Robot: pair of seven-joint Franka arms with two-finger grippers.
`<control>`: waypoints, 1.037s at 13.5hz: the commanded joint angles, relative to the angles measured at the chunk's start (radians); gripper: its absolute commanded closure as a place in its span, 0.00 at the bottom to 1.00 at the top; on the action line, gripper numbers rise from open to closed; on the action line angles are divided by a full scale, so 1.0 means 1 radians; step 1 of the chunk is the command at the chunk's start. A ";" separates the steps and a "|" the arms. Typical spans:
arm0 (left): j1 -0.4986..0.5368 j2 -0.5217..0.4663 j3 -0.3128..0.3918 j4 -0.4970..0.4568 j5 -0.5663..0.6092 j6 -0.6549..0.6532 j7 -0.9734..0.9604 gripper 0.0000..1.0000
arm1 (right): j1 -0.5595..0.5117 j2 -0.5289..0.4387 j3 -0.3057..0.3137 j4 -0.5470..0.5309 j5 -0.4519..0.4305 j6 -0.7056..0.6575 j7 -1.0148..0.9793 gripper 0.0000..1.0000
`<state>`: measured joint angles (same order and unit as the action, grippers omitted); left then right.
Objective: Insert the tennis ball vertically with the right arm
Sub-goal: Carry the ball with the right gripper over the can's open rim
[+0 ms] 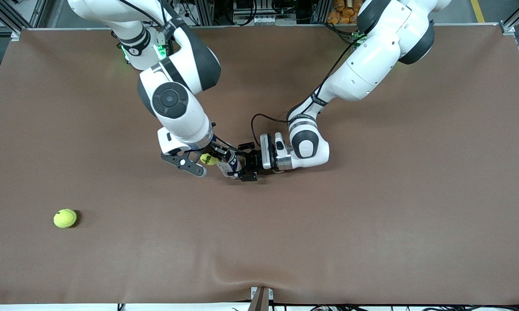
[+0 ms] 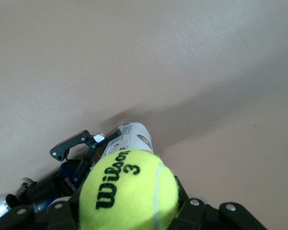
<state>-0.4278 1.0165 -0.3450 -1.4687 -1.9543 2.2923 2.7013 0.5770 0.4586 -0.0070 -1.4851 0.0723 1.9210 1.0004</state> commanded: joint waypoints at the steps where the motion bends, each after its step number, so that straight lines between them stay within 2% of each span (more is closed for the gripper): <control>1: -0.012 0.019 0.006 0.013 -0.035 0.018 0.051 0.25 | 0.021 0.021 -0.011 0.028 -0.011 -0.010 0.021 0.63; 5: -0.012 0.019 0.006 0.013 -0.035 0.018 0.066 0.25 | 0.049 0.049 -0.010 0.026 -0.005 0.013 0.023 0.63; 6: -0.011 0.017 0.006 0.013 -0.034 0.018 0.066 0.25 | 0.049 0.049 -0.010 0.022 -0.002 0.027 0.023 0.58; 7: -0.011 0.019 0.006 0.013 -0.034 0.018 0.066 0.25 | 0.050 0.051 -0.010 0.020 -0.003 0.029 0.023 0.33; 8: -0.011 0.019 0.006 0.013 -0.034 0.018 0.066 0.25 | 0.052 0.049 -0.010 0.019 -0.003 0.029 0.023 0.00; 14: -0.011 0.019 0.006 0.011 -0.034 0.018 0.069 0.25 | 0.030 0.029 -0.019 0.020 -0.003 0.015 0.021 0.00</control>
<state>-0.4279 1.0173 -0.3436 -1.4685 -1.9563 2.2930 2.7069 0.6169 0.4979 -0.0221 -1.4805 0.0724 1.9494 1.0102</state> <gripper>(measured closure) 0.247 0.000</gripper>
